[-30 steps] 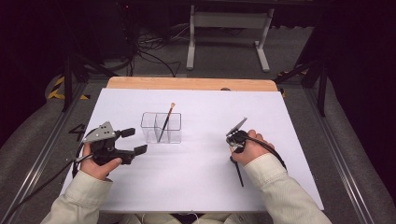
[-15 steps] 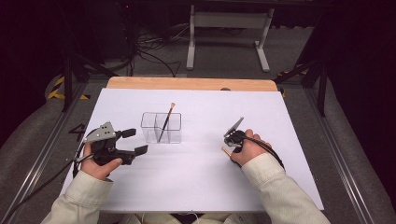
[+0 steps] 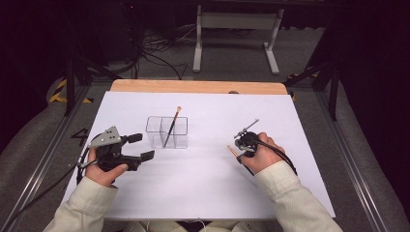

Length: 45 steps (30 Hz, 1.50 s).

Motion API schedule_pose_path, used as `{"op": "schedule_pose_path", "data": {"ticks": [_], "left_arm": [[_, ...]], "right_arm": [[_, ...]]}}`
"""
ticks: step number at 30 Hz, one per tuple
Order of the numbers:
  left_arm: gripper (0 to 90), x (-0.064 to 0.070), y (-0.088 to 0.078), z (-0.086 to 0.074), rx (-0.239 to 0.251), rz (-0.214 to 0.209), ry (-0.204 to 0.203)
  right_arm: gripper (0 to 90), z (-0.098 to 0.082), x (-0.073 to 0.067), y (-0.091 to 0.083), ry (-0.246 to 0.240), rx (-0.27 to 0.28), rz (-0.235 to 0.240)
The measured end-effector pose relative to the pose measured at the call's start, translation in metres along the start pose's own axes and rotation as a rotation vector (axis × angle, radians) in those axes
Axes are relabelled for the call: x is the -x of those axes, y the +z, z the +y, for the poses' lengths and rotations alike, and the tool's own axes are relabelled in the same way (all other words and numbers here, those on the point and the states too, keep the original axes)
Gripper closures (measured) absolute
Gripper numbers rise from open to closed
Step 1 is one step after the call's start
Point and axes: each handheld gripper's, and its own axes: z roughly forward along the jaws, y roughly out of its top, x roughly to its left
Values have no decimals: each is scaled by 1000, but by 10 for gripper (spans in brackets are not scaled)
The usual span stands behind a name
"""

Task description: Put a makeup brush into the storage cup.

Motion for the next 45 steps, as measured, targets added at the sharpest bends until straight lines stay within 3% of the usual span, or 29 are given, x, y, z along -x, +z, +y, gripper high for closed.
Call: {"op": "schedule_pose_path", "data": {"ticks": [7,18,22,23,33,45], "left_arm": [[186,1,1,0,3,-10,-6],[189,3,1,1,18,-18,-3],[191,4,0,1,25,-19,-7],[191,4,0,1,25,-20,-7],[206,7,2,3,40,-47,4],[204,11,3,6,74,-88,7]], "right_arm": [[844,-3,-7,-14,-28,92,16],[844,-9,-21,-32,-99,319,58],[844,-11,-24,-34,-106,369,72],[843,-14,-26,-34,-117,409,79],[843,-21,-28,-39,-168,573,125],[843,-26,-32,-40,-244,729,180]]}}
